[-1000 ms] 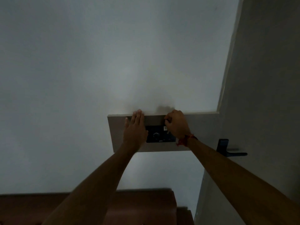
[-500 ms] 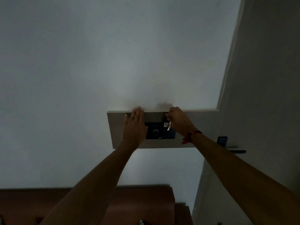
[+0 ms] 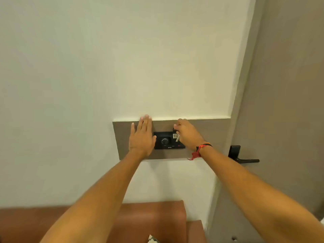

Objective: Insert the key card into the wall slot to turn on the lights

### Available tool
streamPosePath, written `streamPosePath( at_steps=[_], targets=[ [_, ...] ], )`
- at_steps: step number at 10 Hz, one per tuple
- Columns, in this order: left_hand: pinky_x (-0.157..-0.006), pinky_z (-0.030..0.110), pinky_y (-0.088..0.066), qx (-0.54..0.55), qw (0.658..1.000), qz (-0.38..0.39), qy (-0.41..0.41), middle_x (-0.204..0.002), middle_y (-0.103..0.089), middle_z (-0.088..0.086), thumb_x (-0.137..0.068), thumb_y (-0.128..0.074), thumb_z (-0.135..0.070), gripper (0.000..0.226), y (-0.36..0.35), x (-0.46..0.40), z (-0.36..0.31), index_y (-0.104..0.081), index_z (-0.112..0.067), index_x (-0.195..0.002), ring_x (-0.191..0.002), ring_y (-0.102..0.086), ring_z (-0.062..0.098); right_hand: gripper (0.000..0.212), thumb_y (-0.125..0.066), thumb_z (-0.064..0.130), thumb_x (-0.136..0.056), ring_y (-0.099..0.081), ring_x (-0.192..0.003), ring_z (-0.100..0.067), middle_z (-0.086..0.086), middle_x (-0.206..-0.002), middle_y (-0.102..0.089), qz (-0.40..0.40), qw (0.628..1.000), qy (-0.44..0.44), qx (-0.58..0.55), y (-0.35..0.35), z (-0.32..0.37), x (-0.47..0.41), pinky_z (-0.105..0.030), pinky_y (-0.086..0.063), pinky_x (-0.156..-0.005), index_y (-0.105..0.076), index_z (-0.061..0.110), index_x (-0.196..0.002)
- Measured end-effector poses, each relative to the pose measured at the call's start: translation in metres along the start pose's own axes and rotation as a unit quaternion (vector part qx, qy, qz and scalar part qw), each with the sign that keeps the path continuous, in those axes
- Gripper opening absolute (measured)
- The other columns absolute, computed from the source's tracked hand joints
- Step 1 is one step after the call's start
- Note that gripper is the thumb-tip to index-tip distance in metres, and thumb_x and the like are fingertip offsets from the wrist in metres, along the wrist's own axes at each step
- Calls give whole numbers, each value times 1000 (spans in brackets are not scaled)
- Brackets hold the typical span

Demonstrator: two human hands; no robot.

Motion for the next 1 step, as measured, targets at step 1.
streamPosePath(
  at_steps=[1],
  targets=[
    [-128,54,-10,-12,1000,-13,-13,-170,4,8,-103,-35,-49,78,13,0,-1,2,-11,-160,-158,2,24,27,-59,12,-90,-50,-110,-26,-8,-115,-51,7,1000,-18,-17,8,-1,0,-43,-55,-89,-64,5,-115]
  ],
)
Point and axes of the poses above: each hand's wrist, its own x-axis away from the middle knuckle, its own y-axis out of the back of the hand, z = x × y, the point moved 8 cm from there along -x, towards the middle knuckle
